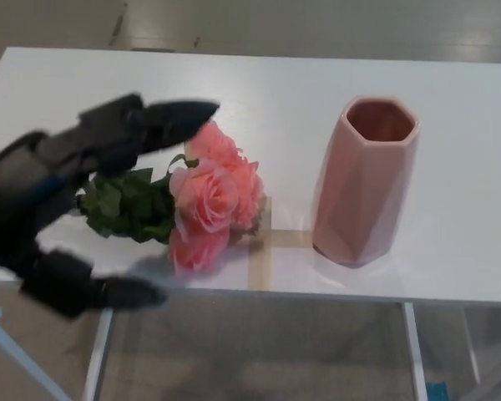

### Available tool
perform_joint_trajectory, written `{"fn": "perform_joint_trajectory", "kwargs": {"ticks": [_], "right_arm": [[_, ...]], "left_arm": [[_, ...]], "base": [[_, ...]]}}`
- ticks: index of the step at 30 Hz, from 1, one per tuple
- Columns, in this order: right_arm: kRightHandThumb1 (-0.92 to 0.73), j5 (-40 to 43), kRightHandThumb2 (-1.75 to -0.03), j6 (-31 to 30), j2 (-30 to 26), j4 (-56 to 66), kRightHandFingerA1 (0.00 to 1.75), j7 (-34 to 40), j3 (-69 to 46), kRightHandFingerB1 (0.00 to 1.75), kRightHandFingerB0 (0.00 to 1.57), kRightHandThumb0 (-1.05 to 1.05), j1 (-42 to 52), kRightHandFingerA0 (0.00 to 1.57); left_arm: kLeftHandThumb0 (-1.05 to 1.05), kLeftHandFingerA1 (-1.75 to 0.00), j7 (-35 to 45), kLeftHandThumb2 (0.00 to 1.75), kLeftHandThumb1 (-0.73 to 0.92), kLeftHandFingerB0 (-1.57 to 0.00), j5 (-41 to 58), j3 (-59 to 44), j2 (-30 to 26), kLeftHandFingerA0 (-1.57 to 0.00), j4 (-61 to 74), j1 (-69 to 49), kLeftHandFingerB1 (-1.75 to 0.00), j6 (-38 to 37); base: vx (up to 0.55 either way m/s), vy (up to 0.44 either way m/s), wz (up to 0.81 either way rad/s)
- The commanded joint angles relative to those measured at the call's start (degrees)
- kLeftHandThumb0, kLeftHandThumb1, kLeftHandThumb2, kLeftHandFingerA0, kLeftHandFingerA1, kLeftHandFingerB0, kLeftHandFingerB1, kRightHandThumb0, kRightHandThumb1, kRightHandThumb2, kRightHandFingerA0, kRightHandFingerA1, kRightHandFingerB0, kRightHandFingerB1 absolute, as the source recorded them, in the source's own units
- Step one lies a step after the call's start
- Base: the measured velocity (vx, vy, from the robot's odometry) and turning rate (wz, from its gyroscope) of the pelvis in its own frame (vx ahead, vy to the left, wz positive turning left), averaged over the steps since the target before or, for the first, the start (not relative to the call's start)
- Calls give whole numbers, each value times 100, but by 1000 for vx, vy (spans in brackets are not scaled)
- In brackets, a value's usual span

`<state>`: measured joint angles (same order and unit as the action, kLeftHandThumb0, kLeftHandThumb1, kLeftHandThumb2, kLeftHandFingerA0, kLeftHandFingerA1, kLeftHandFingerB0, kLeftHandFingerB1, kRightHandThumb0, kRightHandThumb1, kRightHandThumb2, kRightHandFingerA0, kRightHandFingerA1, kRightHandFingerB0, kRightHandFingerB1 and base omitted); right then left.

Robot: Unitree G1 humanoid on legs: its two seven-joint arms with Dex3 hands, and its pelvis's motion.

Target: Use the left hand to pick up the rose and then lift and insert it into the pink vase.

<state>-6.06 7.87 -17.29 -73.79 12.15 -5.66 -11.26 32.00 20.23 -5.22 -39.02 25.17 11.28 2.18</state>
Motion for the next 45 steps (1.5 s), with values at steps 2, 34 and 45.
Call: {"fn": "perform_joint_trajectory", "kwargs": {"ticks": [2, 34, 45], "right_arm": [[-65, 14, -59, 42, -99, -46, 44, -9, -40, 39, 56, -24, 47, 73], [-65, 55, -59, 93, -131, -26, 44, -59, -81, 40, 57, -23, 66, 72], [-65, 16, -59, 81, -127, -59, 44, -85, -79, 40, 57, -24, 88, 72]], "left_arm": [[-62, 0, -1256, 74, 40, -4, -2923, 1484, 77, 0, -1893, 1772, -16, 1279], [-21, 0, -1084, 54, 48, 0, -4407, 3102, -171, 0, -3665, 2939, -13, 1589], [-18, 0, -693, 55, 49, 0, -4688, 3158, -134, 0, -3796, 3051, -11, 1701]], "base": [[0, 0, 0], [0, 0, 0], [0, 0, 0]]}}
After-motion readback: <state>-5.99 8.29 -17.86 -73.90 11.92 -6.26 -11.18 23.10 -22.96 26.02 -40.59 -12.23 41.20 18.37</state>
